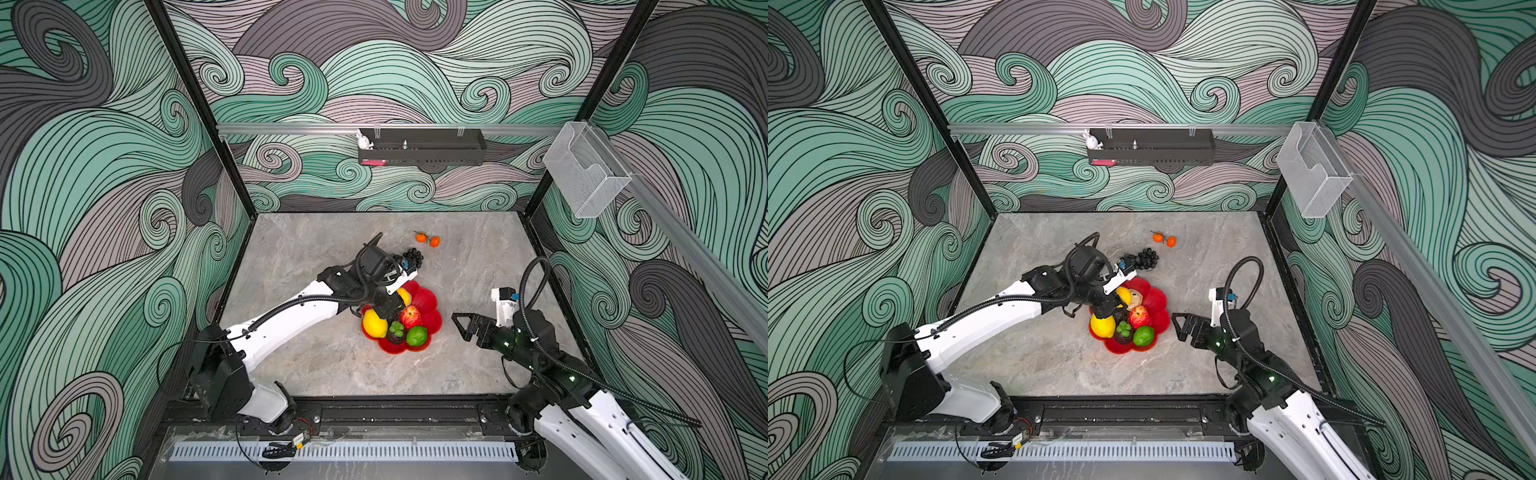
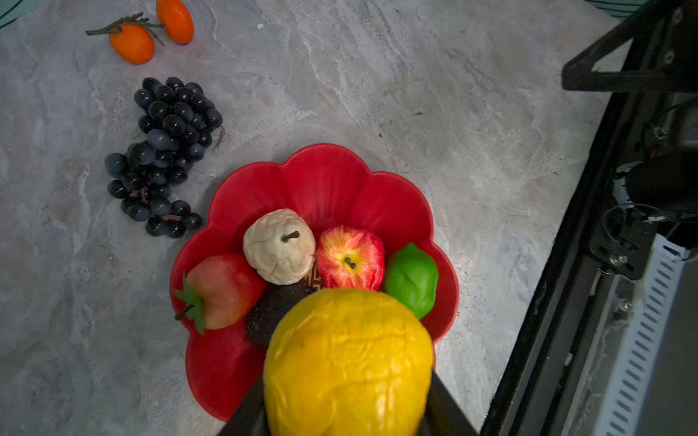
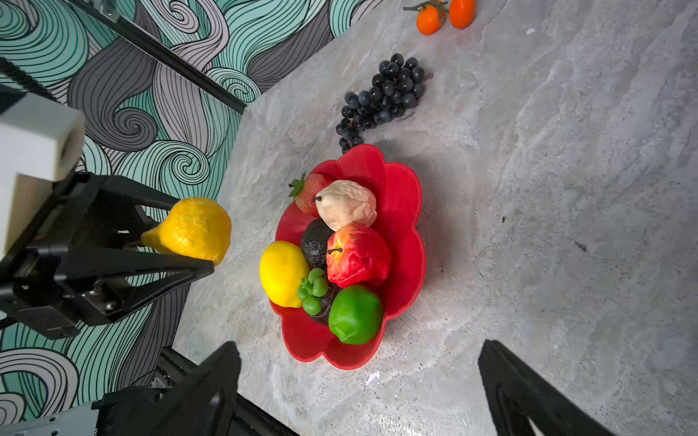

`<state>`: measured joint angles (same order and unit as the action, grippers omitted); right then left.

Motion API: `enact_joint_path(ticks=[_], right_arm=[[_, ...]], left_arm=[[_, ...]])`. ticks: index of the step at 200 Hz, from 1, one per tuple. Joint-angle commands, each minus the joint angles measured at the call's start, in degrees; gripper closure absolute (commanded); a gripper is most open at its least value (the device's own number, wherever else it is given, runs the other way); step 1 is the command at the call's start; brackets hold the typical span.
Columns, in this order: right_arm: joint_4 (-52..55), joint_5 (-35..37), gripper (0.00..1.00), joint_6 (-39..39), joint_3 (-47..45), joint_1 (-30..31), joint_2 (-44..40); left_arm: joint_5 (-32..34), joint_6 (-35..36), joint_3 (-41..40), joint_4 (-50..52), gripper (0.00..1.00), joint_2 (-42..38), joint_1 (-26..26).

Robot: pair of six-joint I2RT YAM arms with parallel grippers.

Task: Arrange fruit in a fruit bowl
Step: Place the fruit in the fruit bowl.

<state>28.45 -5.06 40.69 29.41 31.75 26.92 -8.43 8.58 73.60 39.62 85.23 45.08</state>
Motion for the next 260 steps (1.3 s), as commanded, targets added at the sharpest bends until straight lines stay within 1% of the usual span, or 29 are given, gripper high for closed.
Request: enact_joint_path(ticks=[1, 16, 47, 85, 145, 160, 204, 235, 260], right_arm=[[1.2, 0.4, 0.01, 0.2, 0.4, -0.3, -0.7], [1.1, 0.5, 0.01, 0.2, 0.2, -0.3, -1.1], [1.0, 0.4, 0.01, -0.1, 0.3, -0.3, -1.2], [1.0, 0.4, 0.01, 0.2, -0.3, -0.3, -2.0], [0.5, -0.1, 0.01, 0.3, -1.2, -0.4, -2.0], [0.1, -0.2, 0.01, 0.2, -1.5, -0.3, -1.7], [-1.9, -2.5, 0.01, 0.8, -2.1, -0.2, 0.4], [-0.7, -1.1, 0.00, -2.2, -0.9, -0.3, 0.4], [-0.4, -0.8, 0.00, -3.0, -0.2, -0.3, 0.7]], left_arm=[[4.4, 1.4, 5.9, 13.7, 0.54, 4.1, 0.3], [5.7, 1.6, 9.4, 17.6, 0.54, 7.4, 0.3], [9.9, 2.2, 13.6, 22.3, 0.54, 13.2, -0.1], [11.3, 1.9, 17.3, 24.5, 0.52, 18.3, -1.9], [11.3, 1.3, 18.8, 26.6, 0.52, 22.0, -5.2], [12.2, 1.3, 18.3, 25.8, 0.52, 22.5, -5.4], [11.0, -0.2, 19.3, 23.3, 0.52, 23.9, -6.9], [11.5, -0.3, 20.1, 23.6, 0.51, 26.1, -7.5], [10.4, -0.2, 20.7, 23.7, 0.50, 27.1, -7.6]])
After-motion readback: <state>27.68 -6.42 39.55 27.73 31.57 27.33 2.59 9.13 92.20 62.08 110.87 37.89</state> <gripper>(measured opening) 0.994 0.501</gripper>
